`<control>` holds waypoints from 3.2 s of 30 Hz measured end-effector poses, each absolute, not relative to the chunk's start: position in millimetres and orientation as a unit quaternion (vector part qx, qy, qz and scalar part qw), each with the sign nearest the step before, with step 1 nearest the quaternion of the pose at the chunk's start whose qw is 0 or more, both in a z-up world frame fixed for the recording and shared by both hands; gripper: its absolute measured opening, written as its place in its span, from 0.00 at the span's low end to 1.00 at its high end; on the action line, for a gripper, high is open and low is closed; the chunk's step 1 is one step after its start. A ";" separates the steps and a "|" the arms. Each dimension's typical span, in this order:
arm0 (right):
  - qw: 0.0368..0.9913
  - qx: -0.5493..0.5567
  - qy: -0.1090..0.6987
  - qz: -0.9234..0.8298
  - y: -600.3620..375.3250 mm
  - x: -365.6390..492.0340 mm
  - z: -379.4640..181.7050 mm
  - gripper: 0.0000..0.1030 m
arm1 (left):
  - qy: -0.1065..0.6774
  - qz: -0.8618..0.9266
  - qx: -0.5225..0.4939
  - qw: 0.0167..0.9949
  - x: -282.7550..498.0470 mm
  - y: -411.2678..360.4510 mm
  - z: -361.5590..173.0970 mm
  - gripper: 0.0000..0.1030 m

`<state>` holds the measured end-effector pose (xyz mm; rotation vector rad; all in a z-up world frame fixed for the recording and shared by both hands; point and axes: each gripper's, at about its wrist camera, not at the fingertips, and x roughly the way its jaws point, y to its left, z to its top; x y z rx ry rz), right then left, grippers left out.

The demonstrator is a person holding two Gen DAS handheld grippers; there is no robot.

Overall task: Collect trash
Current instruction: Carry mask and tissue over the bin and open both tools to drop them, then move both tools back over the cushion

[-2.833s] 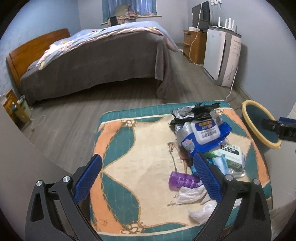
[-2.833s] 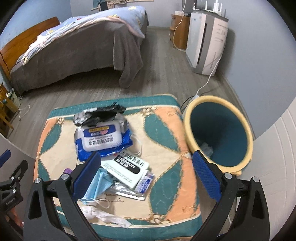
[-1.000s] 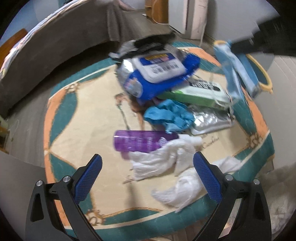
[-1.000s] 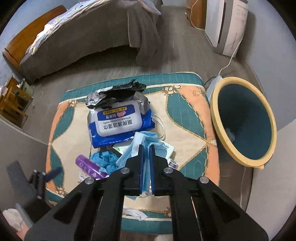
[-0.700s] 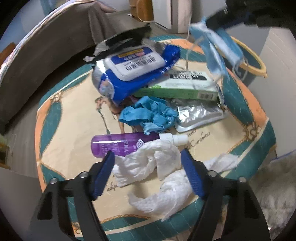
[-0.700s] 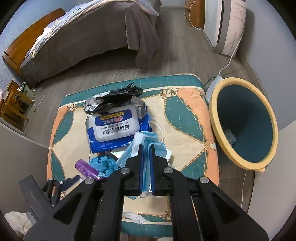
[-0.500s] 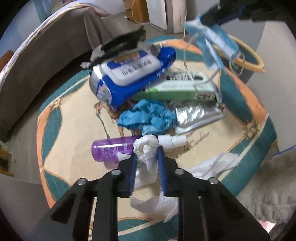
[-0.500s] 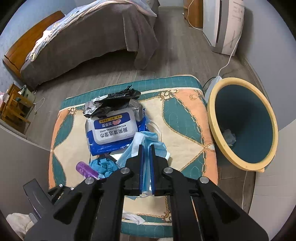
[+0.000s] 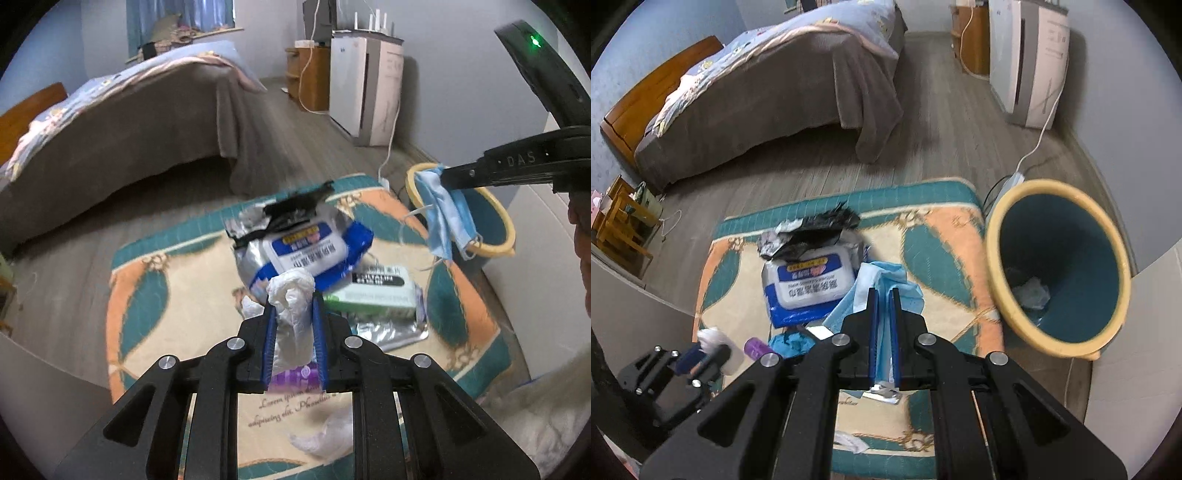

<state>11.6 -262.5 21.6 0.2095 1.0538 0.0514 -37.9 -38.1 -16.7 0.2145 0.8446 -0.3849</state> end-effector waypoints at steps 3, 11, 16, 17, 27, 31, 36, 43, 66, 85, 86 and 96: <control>0.867 0.097 0.488 0.018 -275.9 10.9 31.7 0.05 | 0.406 -0.183 0.100 0.890 -34.6 -43.0 -11.9 0.19; 0.876 0.099 0.472 -0.002 -316.9 11.9 44.2 0.05 | 0.398 -0.194 0.095 0.892 -30.7 -60.2 -2.6 0.19; 0.874 0.114 0.472 -0.013 -343.4 13.4 43.8 0.05 | 0.397 -0.199 0.104 0.890 -28.9 -77.3 -3.6 0.19; 0.874 0.118 0.471 -0.014 -348.7 14.1 43.6 0.05 | 0.399 -0.202 0.108 0.888 -27.9 -82.1 -4.4 0.19; 0.873 0.135 0.468 -0.032 -383.7 18.7 38.6 0.05 | 0.394 -0.234 0.137 0.878 -14.2 -132.6 3.5 0.19; 0.871 0.137 0.468 -0.053 -402.9 19.8 33.8 0.05 | 0.392 -0.250 0.151 0.873 -8.0 -158.0 6.6 0.19; 0.862 0.160 0.476 -0.075 -430.7 21.5 21.7 0.05 | 0.388 -0.276 0.164 0.864 -6.1 -193.9 10.3 0.19; 0.852 0.183 0.479 -0.107 -466.6 21.2 9.6 0.05 | 0.396 -0.307 0.173 0.848 -7.7 -232.6 5.1 0.19; 0.841 0.216 0.460 -0.184 -514.6 15.4 -5.9 0.05 | 0.404 -0.364 0.204 0.814 24.1 -322.3 -22.6 0.19; 0.859 0.231 0.421 -0.178 -510.4 16.4 13.0 0.79 | 0.362 -0.331 0.140 0.860 36.7 -310.5 -5.0 0.92; 0.860 0.230 0.420 -0.176 -508.7 16.7 14.0 0.82 | 0.363 -0.325 0.142 0.862 36.9 -306.8 -6.1 0.92; 0.868 0.203 0.428 -0.146 -482.9 30.5 20.4 0.94 | 0.372 -0.277 0.145 0.874 38.6 -238.7 -3.6 0.93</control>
